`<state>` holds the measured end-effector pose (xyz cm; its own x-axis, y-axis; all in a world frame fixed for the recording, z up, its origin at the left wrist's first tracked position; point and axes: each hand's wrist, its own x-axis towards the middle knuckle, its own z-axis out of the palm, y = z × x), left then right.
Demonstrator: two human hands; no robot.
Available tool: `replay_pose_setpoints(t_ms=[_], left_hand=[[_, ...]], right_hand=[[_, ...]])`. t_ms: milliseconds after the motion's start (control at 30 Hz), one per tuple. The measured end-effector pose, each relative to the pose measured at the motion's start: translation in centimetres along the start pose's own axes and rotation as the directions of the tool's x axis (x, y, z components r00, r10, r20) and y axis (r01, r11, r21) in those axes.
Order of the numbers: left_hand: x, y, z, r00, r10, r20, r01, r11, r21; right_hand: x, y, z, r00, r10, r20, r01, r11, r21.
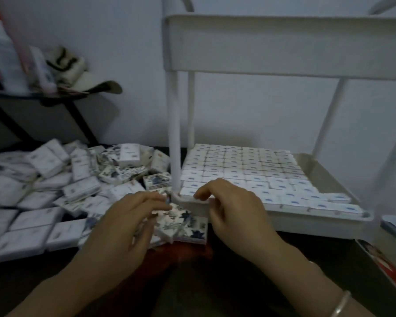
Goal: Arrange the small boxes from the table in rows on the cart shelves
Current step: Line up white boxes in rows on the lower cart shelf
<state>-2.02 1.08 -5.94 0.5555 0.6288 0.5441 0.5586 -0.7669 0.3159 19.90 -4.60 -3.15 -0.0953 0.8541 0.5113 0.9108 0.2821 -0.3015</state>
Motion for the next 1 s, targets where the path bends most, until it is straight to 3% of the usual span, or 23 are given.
replay_pose_setpoints(t_ms=[167,267,367,533,733,1000], left_hand=[[-3.3,-5.1,-3.3,0.984,-0.124,-0.128,0.139,0.984,0.114],[-4.1,-7.4,-4.5,0.965,-0.182,-0.189,0.209,0.969,0.134],[-4.6,-9.2,-5.0,0.948,-0.218,-0.23,0.257,0.953,0.157],[-4.2,-11.6,-5.5,0.921,-0.31,-0.235,0.353,0.921,0.165],[-1.4,-13.6,-5.9,0.892,-0.417,-0.174,0.447,0.87,0.209],[2.1,-15.4,-4.5,0.889,-0.452,-0.077,0.434,0.776,0.457]], right_hand=[[3.9,-4.1,4.4,0.994,-0.108,0.032,0.104,0.988,0.113],[7.1,-6.3,6.6,0.981,-0.143,0.128,0.139,0.989,0.045],[9.8,-7.9,8.7,0.945,-0.033,0.326,0.087,0.984,-0.154],[12.6,-8.4,11.2,0.882,0.166,0.441,-0.045,0.961,-0.272],[12.2,-7.7,12.0,0.938,0.17,0.302,-0.121,0.977,-0.173],[11.1,-7.8,11.6,0.979,0.129,0.157,-0.171,0.939,0.297]])
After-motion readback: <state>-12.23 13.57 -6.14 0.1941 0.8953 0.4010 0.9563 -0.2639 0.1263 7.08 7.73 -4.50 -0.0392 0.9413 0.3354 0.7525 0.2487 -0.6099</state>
